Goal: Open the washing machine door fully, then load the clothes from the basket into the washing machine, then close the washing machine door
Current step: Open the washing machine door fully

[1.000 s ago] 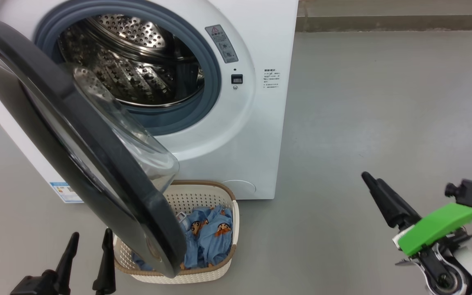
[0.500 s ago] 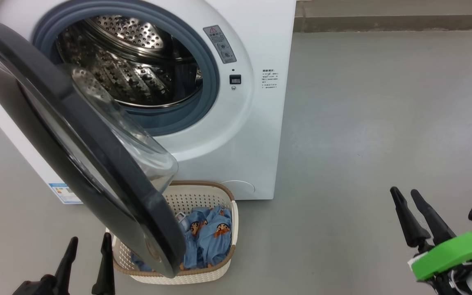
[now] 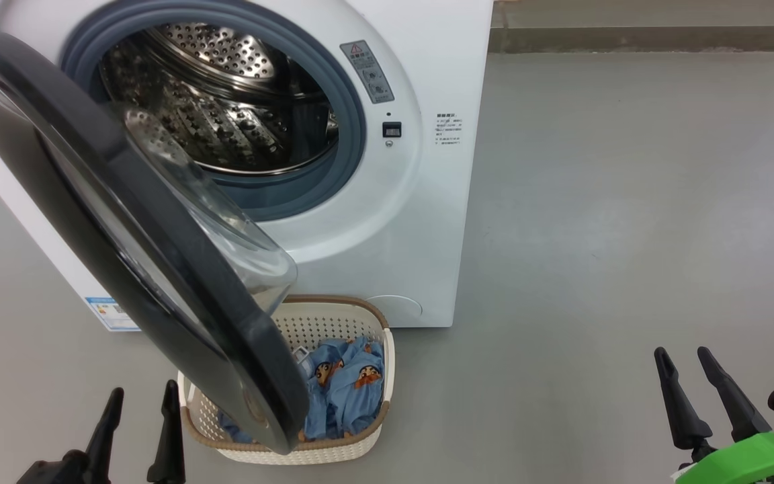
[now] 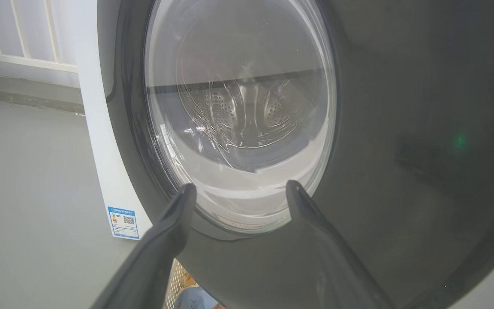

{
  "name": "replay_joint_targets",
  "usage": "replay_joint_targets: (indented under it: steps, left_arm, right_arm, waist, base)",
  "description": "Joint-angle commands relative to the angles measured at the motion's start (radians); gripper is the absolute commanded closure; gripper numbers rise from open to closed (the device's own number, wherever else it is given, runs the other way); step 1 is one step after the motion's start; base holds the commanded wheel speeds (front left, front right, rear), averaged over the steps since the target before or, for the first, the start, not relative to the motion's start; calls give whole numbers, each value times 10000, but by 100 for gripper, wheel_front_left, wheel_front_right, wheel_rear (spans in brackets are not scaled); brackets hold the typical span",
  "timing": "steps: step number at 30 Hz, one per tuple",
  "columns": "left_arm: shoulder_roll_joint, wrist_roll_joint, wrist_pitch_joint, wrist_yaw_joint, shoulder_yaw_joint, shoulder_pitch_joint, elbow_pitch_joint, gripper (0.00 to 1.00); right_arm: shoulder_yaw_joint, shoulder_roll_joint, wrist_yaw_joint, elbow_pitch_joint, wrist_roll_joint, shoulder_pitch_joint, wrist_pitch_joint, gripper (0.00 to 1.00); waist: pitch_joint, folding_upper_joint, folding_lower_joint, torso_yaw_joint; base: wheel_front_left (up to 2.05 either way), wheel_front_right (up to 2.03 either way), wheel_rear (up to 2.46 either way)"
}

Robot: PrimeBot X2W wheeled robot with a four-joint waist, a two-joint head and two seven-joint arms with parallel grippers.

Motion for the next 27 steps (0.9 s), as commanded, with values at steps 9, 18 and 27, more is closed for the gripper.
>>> replay_joint_targets:
  steps: [9, 18, 27]
  left_arm:
    - [107, 116, -65, 6, 470, -162, -351, 0]
    - [-126, 8, -65, 6, 1161, -335, -1151, 100]
    - [-413, 154, -55, 7, 1366, -311, -4739, 100]
  right_arm:
    - [-350, 184, 75, -376, -730, 262, -123, 0]
    - [-415, 231, 75, -369, -781, 301, -124, 0]
    - [-469, 222, 75, -479, -823, 418, -124, 0]
  waist:
    - [41, 0, 0, 38]
    - [-16, 0, 0, 103]
    - [-103, 0, 0, 211]
  base:
    - [0, 0, 0]
    - [0, 0, 0]
    - [0, 0, 0]
